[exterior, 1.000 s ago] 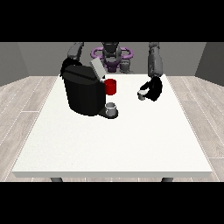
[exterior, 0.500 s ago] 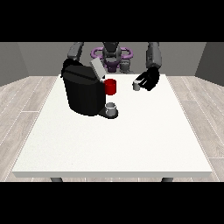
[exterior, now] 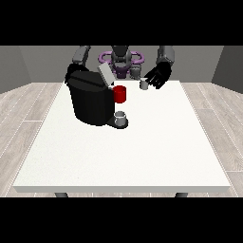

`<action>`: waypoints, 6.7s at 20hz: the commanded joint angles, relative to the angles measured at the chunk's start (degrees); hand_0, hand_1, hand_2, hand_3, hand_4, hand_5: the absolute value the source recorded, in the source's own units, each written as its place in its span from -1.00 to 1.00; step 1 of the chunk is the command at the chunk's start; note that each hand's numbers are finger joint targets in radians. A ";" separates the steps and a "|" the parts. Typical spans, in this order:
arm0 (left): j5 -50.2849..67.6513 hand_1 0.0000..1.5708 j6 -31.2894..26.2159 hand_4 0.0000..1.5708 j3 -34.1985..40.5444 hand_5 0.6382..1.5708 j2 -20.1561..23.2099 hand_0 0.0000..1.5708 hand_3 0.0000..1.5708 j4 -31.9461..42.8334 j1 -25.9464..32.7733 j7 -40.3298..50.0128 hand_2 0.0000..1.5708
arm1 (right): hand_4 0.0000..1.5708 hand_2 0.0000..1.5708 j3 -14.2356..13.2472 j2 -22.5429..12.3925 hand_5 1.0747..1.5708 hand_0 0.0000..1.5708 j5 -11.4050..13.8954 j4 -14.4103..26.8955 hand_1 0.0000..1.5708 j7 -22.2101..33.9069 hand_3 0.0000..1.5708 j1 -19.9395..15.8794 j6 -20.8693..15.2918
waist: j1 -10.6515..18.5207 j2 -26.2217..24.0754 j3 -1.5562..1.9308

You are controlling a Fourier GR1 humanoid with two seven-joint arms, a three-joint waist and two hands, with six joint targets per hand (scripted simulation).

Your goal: Insert the coffee pod into the coffee machine and close the lid

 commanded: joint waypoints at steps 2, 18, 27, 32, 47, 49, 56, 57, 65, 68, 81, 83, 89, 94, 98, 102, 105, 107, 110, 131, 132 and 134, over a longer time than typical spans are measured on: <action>0.22 0.62 -2.19 -0.30 1.62 1.00 1.03 0.62 0.65 -0.29 -3.61 2.42 0.71 | -0.39 -1.00 1.35 1.60 1.00 -1.00 0.10 -0.38 -1.00 -0.85 -1.00 0.77 -0.05 | -1.75 0.28 0.00; 0.60 0.63 -4.52 -0.34 5.16 1.00 4.84 0.63 0.61 1.47 -15.59 5.42 0.70 | -0.36 -1.00 2.00 0.53 1.00 -1.00 1.39 -4.85 -1.00 2.33 -1.00 -5.16 -1.47 | -6.98 5.46 0.00; -1.11 0.67 -1.73 -0.37 4.91 1.00 3.07 0.67 0.57 2.72 -16.96 6.89 0.69 | -0.33 -1.00 3.67 1.66 1.00 -1.00 3.09 -6.15 -1.00 2.67 -1.00 -4.65 -3.08 | -8.24 7.12 0.00; -0.75 0.68 -3.82 -0.35 4.50 1.00 1.19 0.68 0.56 1.84 -18.09 8.71 0.69 | -0.35 -1.00 -0.45 0.21 1.00 -1.00 0.41 -2.93 -1.00 0.37 -1.00 -5.37 -2.08 | -6.43 6.59 0.03; -1.89 0.48 -4.32 -0.36 5.62 1.00 3.67 0.48 0.51 4.51 -19.10 7.07 0.58 | -0.36 -1.00 -0.23 -1.38 1.00 -1.00 -0.48 -5.77 -1.00 1.23 -1.00 -5.74 0.06 | -8.22 8.98 0.01; -3.25 0.51 -1.50 -0.38 2.96 1.00 -0.36 0.51 0.51 1.92 -14.15 4.31 0.59 | -0.44 -1.00 -2.34 -0.16 1.00 -1.00 -0.55 -2.55 -1.00 -1.41 -1.00 -3.51 -2.60 | -4.35 6.96 0.01; -2.99 0.55 -2.46 -0.38 4.36 1.00 -0.15 0.55 0.49 3.63 -16.63 7.25 0.61 | -0.47 -1.00 -1.80 -1.21 1.00 -1.00 -1.14 -3.34 -1.00 -1.07 -1.00 -4.45 -0.58 | -6.92 8.21 0.01; -2.80 0.55 -1.47 -0.39 5.07 1.00 0.88 0.55 0.49 4.46 -14.75 5.32 0.61 | -0.43 -1.00 0.48 0.23 1.00 -1.00 -0.48 -5.49 -1.00 -1.62 -1.00 -1.56 -0.17 | -8.15 8.29 -0.01; -4.11 0.44 -1.29 -0.42 4.99 1.00 1.71 0.44 0.27 4.60 -17.39 6.21 0.49 | -0.49 -1.00 -0.08 -0.61 1.00 -1.00 -0.42 -6.20 -1.00 3.48 -1.00 -6.29 -1.63 | -8.38 9.81 0.00; -4.51 0.38 -2.75 -0.49 4.40 1.00 2.42 0.38 0.22 4.62 -16.28 4.91 0.44 | -0.49 -1.00 1.00 1.16 1.00 -1.00 0.56 -6.62 -1.00 0.93 -1.00 -3.41 -2.85 | -7.79 8.13 0.01; -7.48 -1.00 -6.47 -1.00 1.58 1.00 4.50 -1.00 -1.00 3.82 -17.42 1.95 -1.00 | -0.43 -1.00 -1.42 -0.18 1.00 -1.00 0.03 -3.12 -1.00 -2.96 -1.00 -3.45 -2.47 | -6.02 9.96 0.04; -8.37 -1.00 -4.73 -1.00 1.22 1.00 3.76 -1.00 -1.00 4.41 -16.25 1.58 -1.00 | -0.47 -1.00 -2.55 -1.58 1.00 -1.00 -0.63 -4.96 -1.00 1.15 -1.00 -7.75 -2.99 | -5.70 10.12 0.00; -8.52 -1.00 -5.04 -1.00 2.23 1.00 4.11 -1.00 -1.00 4.73 -17.56 2.24 -1.00 | -0.56 -1.00 -0.90 -0.37 1.00 -1.00 -0.06 -4.75 -1.00 0.63 -1.00 -5.61 -2.88 | -6.82 9.10 0.00; -7.65 -1.00 -9.11 -1.00 2.86 1.00 5.30 -1.00 -1.00 5.16 -16.31 1.63 -1.00 | -0.52 -1.00 0.19 -0.05 1.00 -1.00 0.43 -4.60 -1.00 0.07 -1.00 -1.54 -2.25 | -6.08 5.28 0.00; -8.56 -1.00 -7.79 -1.00 1.49 1.00 1.69 -1.00 -1.00 3.07 -14.13 3.40 -1.00 | -0.54 -1.00 -1.82 -0.15 1.00 -1.00 -1.24 -2.49 -1.00 0.86 -1.00 -0.57 -2.47 | -4.17 2.21 0.01; -6.47 -1.00 -7.07 -1.00 2.68 1.00 -1.60 -1.00 -1.00 3.18 -9.22 3.06 -1.00 | -0.51 -1.00 1.93 1.67 1.00 -1.00 0.08 -3.95 -1.00 2.41 -1.00 3.39 -5.60 | -2.03 -3.05 -0.03; 0.11 -1.00 -7.07 -1.00 8.76 1.00 -2.32 -1.00 -1.00 2.24 -7.69 1.74 -1.00 | -0.45 -1.00 -3.93 -1.69 1.00 -1.00 -2.80 -1.26 -1.00 -1.80 -1.00 4.51 -1.47 | 0.31 -2.90 -0.03; 3.14 -1.00 -7.36 -1.00 11.05 1.00 -5.36 -1.00 -1.00 2.01 -7.79 4.54 -1.00 | -0.45 -1.00 -5.16 -2.98 1.00 -1.00 -3.62 -0.55 -1.00 -1.36 -1.00 3.96 -0.70 | 1.48 -5.50 0.00; 10.86 -1.00 -7.16 -0.67 16.75 1.00 -9.94 -1.00 -1.00 2.52 -1.38 -0.19 -1.00 | -0.53 -1.00 -3.80 -1.10 1.00 -1.00 -2.69 -2.16 -1.00 1.47 -1.00 6.84 -2.87 | 4.05 -10.20 -0.16; 23.80 -1.00 -12.21 -0.83 18.61 1.00 -20.65 -1.00 -1.00 -6.85 17.18 0.63 -1.00 | -1.00 -1.00 -0.40 -9.43 1.00 -1.00 -1.71 -10.53 -1.00 9.63 -1.00 -0.17 6.01 | 16.31 -20.23 -0.01; 25.22 -1.00 -10.94 -0.82 17.30 1.00 -21.90 -1.00 -1.00 -6.60 19.28 1.44 -1.00 | -1.00 -1.00 -1.15 -10.35 1.00 -1.00 -2.73 -8.78 -1.00 7.21 -1.00 1.22 8.51 | 16.89 -20.05 0.01; 26.00 -1.00 -12.52 -1.00 17.24 1.00 -21.96 -1.00 -1.00 -10.59 19.70 3.33 -1.00 | -1.00 -1.00 -0.54 -9.82 1.00 -1.00 -1.75 -8.58 -1.00 8.57 -1.00 -0.10 7.64 | 18.17 -19.83 0.01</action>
